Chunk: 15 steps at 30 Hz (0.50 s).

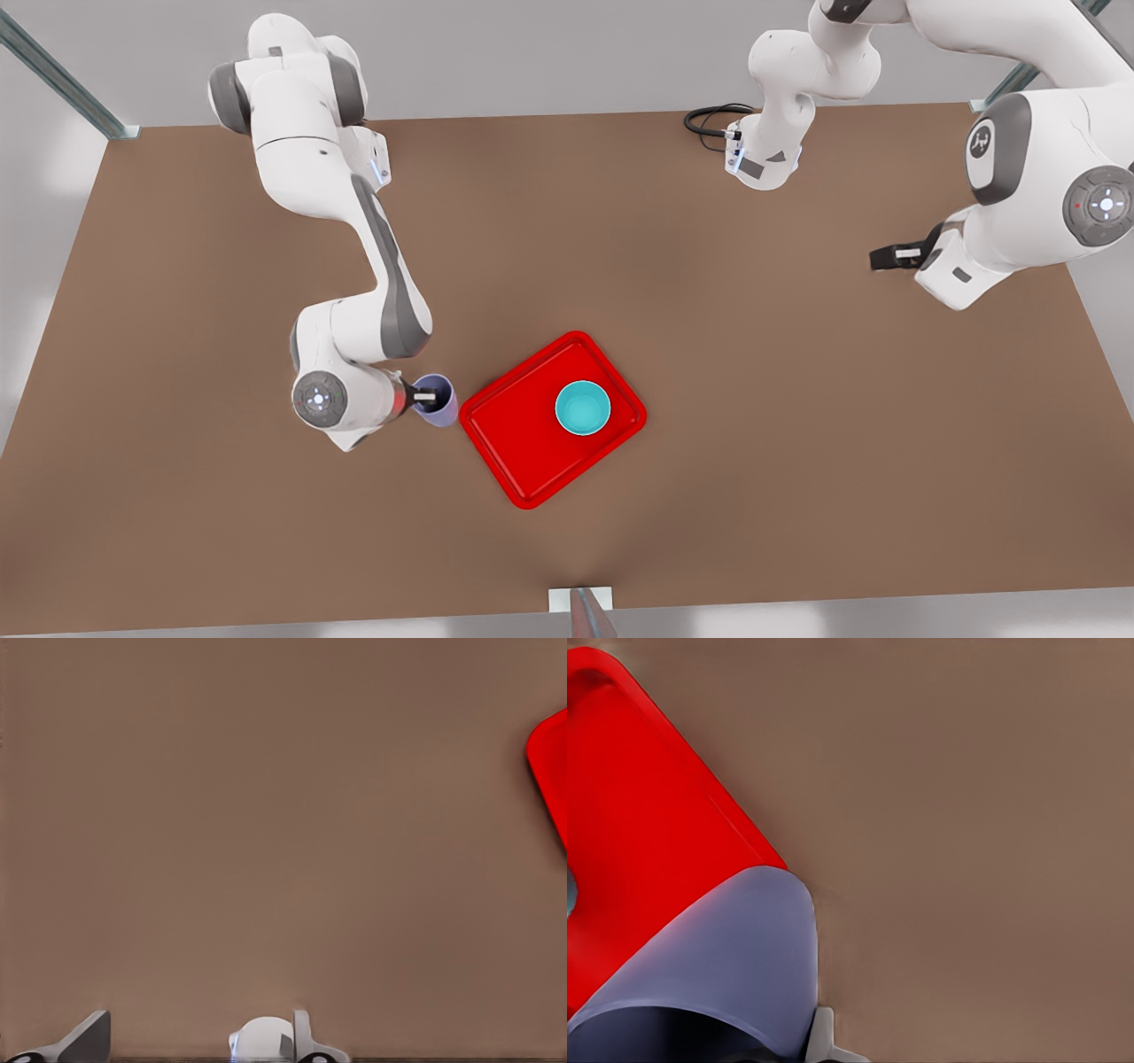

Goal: Place the bowl on the tray with the left arm and the cup on the tray with the right arm

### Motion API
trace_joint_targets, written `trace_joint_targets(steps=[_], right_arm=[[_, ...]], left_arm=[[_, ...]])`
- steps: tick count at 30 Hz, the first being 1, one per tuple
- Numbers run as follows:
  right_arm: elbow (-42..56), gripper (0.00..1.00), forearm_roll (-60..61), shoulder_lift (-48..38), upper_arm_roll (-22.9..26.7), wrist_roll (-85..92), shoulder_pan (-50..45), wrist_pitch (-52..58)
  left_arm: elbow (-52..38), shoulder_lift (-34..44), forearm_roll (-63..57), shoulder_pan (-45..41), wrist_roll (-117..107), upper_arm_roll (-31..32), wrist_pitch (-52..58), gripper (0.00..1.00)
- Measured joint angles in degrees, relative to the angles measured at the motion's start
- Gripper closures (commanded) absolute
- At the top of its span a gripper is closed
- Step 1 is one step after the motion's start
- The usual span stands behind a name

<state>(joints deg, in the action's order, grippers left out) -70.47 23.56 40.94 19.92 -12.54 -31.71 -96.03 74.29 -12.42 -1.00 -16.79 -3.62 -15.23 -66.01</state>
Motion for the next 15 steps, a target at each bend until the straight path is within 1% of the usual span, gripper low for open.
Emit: trace_joint_targets(steps=[3,5,8,14,15], right_arm=[[7.4,0.79,5.6,6.2,0.0,-0.2,-1.0,-1.4],[9.8,0.79,7.7,8.9,0.5,-0.3,-3.3,-2.4],[10.5,0.79,9.3,11.3,1.1,-0.5,-6.6,-4.5],[10.2,0.79,10.2,12.9,1.1,-0.9,-7.5,-7.4],[10.1,0.65,10.2,13.0,1.1,-1.0,-7.5,-7.7]], left_arm=[[0.0,-0.2,0.2,-0.2,-0.2,0.1,1.1,0.00],[0.3,-1.6,0.8,-0.3,-0.4,0.2,0.8,0.00],[0.4,-2.6,2.4,-0.5,-0.6,0.3,0.3,0.00],[0.4,-2.7,3.5,-0.1,-0.8,0.2,-0.9,0.00],[0.4,-2.7,3.6,-0.1,-0.9,0.2,-1.0,0.00]])
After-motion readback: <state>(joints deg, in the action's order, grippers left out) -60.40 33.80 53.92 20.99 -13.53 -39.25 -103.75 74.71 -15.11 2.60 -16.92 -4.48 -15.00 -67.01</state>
